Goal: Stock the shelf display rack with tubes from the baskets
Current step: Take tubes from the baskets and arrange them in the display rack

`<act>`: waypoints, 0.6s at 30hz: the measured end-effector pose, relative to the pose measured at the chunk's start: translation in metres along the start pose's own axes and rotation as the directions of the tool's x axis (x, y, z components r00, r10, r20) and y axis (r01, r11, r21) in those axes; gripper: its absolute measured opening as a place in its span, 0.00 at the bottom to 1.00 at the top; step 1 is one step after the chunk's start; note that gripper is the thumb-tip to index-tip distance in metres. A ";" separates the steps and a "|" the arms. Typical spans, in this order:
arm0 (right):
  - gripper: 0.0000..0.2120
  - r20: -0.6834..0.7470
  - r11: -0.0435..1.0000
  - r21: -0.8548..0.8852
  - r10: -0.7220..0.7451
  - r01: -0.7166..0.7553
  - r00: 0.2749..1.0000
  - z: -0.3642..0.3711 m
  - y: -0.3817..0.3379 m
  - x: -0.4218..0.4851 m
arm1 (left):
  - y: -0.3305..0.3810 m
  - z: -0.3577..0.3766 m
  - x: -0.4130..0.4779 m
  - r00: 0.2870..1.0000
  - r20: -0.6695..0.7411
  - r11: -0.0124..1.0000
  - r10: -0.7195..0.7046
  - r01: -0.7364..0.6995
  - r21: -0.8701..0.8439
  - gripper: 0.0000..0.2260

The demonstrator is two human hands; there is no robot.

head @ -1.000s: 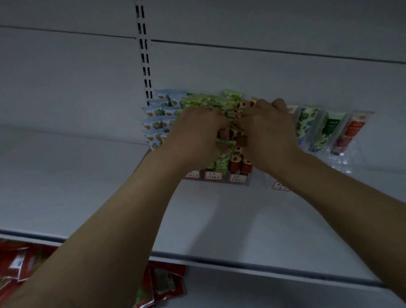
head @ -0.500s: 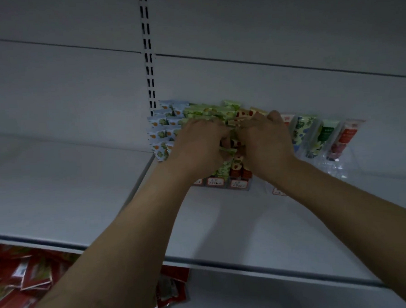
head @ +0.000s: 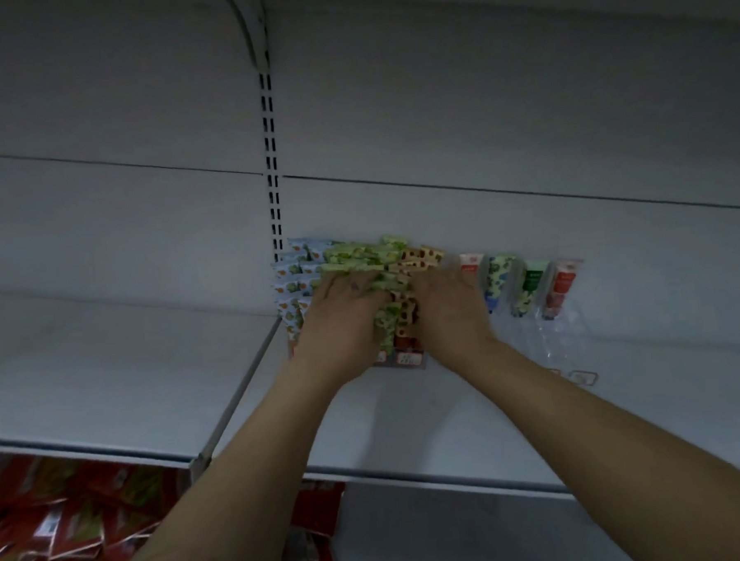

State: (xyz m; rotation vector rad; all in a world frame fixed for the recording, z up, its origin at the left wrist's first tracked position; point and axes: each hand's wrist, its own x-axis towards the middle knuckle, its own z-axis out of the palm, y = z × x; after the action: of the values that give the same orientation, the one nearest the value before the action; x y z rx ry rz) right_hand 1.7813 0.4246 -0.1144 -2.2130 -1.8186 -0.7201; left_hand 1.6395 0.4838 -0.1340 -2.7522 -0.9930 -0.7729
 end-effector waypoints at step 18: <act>0.29 0.580 0.947 0.244 0.029 -0.207 0.814 -0.026 0.031 -0.269 | 0.126 0.014 -0.156 0.820 0.394 0.900 0.415 -0.433 -0.046 0.23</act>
State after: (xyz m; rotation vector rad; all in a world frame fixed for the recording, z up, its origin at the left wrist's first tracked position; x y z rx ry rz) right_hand 1.7693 0.1718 -0.2153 -2.4586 -1.8290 0.2825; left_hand 1.6216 0.3014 -0.2161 -2.9815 -0.3859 -0.1208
